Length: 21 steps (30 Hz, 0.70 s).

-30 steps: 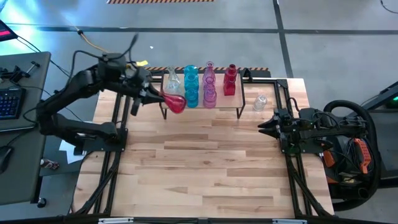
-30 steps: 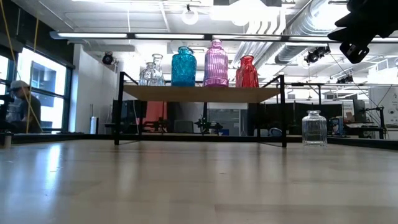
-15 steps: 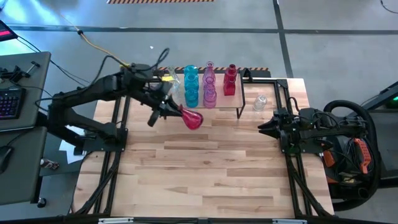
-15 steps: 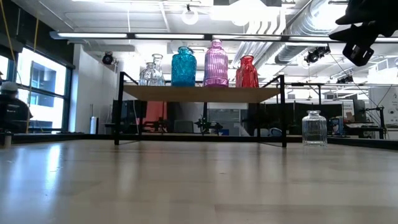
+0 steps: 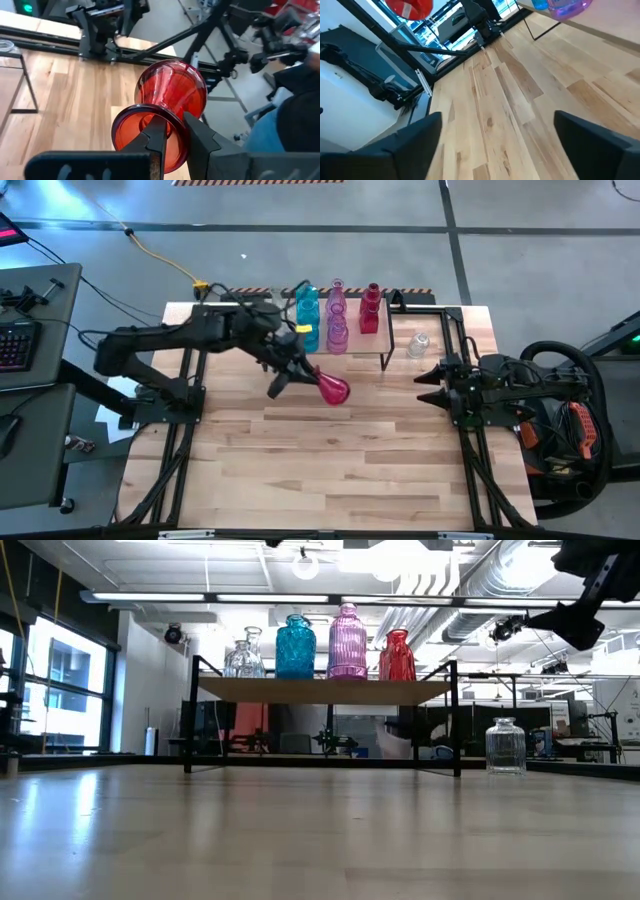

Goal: Sort vases onto shelf
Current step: Put the red flower vase on the shelf aligned with the other red flower vases

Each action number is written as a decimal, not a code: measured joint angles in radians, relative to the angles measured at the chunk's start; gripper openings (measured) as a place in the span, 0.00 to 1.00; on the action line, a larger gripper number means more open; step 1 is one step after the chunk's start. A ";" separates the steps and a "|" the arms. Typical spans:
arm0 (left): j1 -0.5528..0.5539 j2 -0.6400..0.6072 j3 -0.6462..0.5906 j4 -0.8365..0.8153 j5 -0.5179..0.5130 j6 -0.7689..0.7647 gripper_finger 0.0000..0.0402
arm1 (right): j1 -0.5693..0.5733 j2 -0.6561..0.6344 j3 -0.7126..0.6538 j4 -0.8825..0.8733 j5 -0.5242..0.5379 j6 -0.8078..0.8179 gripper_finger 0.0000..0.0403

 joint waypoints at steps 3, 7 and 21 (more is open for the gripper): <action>-0.015 0.029 0.000 0.006 -0.043 -0.001 0.09 | 0.000 0.000 0.000 -0.043 0.000 -0.051 0.98; -0.029 0.064 0.000 0.004 -0.085 -0.019 0.09 | 0.000 0.000 0.000 -0.093 0.001 -0.116 0.98; -0.083 0.120 0.000 0.002 -0.147 -0.078 0.09 | 0.000 0.000 0.000 -0.097 0.188 0.153 0.98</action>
